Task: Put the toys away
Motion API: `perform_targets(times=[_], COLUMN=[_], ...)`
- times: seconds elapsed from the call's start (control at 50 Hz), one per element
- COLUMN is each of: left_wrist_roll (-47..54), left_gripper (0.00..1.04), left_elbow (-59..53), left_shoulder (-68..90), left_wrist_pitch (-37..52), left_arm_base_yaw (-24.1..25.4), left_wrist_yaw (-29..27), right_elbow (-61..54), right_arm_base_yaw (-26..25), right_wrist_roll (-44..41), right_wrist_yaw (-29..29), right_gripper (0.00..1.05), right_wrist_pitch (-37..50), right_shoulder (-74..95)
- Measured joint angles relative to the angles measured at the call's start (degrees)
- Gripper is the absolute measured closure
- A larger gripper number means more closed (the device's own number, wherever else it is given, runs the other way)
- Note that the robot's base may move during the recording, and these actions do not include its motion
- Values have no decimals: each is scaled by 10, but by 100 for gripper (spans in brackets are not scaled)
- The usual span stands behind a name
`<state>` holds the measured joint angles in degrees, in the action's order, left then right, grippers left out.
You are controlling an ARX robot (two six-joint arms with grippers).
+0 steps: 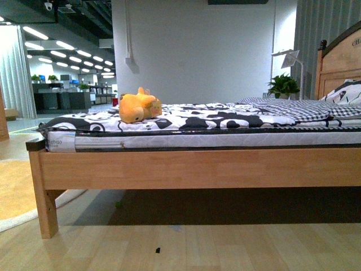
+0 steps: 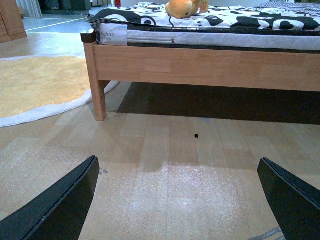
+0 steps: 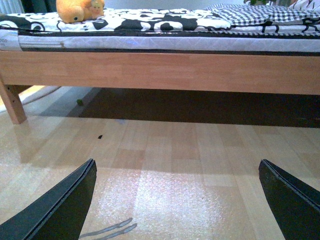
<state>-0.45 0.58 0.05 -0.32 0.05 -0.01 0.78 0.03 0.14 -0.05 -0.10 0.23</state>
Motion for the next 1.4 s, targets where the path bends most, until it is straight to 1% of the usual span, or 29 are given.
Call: perform_targets(times=[1.399], left_wrist_roll=[0], left_gripper=[6], left_elbow=[0], left_shoulder=[0], left_wrist_pitch=[0], left_arm_base_yaw=[0], left_wrist_yaw=[0], right_elbow=[0], right_arm_base_yaw=[0], right_wrist_roll=[0], right_wrist_yaw=[0], right_gripper=[6], right_wrist_pitch=[0], right_shoulder=[0])
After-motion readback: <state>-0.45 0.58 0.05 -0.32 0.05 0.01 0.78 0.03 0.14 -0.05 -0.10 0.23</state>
